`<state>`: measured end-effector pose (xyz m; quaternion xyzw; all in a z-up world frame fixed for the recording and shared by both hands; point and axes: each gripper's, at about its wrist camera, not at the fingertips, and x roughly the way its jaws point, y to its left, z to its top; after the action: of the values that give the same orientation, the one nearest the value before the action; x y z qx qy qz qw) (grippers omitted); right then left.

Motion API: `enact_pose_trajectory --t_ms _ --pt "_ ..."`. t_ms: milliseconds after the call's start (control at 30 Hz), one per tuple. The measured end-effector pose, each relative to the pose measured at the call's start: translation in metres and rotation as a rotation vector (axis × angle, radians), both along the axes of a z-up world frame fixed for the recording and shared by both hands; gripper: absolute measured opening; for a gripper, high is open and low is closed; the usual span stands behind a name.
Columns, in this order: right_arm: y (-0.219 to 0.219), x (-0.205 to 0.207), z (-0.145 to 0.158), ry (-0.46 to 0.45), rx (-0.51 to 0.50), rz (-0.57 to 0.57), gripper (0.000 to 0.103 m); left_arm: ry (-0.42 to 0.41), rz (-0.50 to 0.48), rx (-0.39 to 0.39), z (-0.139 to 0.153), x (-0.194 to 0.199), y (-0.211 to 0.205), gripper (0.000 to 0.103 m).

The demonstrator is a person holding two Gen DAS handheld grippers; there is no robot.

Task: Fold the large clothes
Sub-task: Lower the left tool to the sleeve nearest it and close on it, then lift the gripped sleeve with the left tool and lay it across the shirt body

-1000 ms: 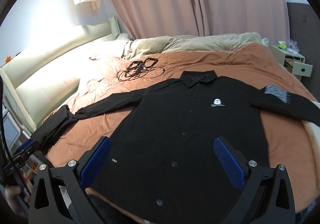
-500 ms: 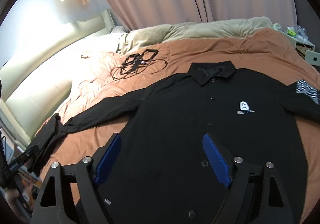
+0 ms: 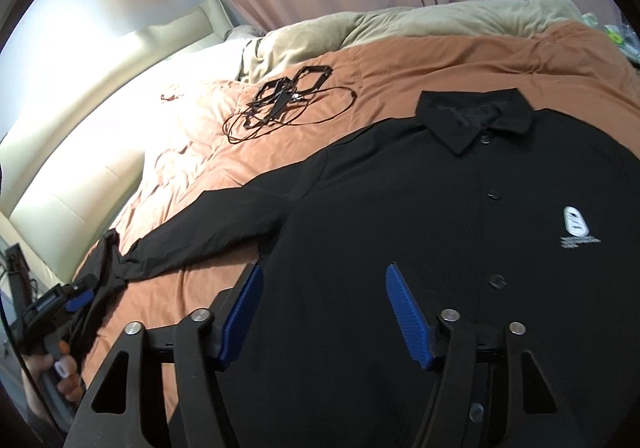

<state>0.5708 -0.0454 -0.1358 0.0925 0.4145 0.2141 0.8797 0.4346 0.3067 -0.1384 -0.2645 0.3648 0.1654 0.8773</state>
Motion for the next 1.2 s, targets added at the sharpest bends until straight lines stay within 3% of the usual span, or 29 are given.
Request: enact_pose_trajectory --t_ms 200,333,500,600,700,767,800,900,1133,1200 --pt "0.017 0.029 -0.017 0.033 0.004 0.008 0.063 0.033 0.062 -0.076 -0.025 0.020 0.033 0.075" --pt "0.026 0.046 -0.028 0.055 0.002 0.020 0.054 0.058 0.088 -0.091 -0.038 0.031 0.045 0.075" --pt "0.025 0.060 -0.036 0.076 0.009 0.001 0.054 0.082 0.118 -0.156 -0.062 0.048 0.058 0.075" --pt "0.022 0.064 -0.038 0.082 0.025 -0.007 0.054 0.096 0.156 -0.158 -0.076 0.058 0.067 0.075" --pt "0.021 0.066 -0.042 0.104 0.063 0.000 0.043 0.092 0.188 -0.095 -0.077 0.064 0.070 0.065" --pt "0.022 0.070 -0.044 0.119 0.086 0.000 0.037 0.085 0.199 -0.071 -0.074 0.068 0.070 0.046" --pt "0.023 0.073 -0.046 0.123 0.103 0.004 0.033 0.080 0.194 -0.071 -0.073 0.070 0.071 0.028" --pt "0.030 0.083 -0.052 0.145 0.148 0.014 0.024 0.039 0.176 -0.058 -0.062 0.071 0.071 0.012" --pt "0.058 0.106 -0.081 0.230 0.274 0.056 0.022 -0.083 0.092 0.003 -0.010 0.075 0.065 0.006" --pt "0.071 0.109 -0.092 0.256 0.238 0.074 0.022 -0.117 0.066 0.019 0.009 0.077 0.062 0.006"
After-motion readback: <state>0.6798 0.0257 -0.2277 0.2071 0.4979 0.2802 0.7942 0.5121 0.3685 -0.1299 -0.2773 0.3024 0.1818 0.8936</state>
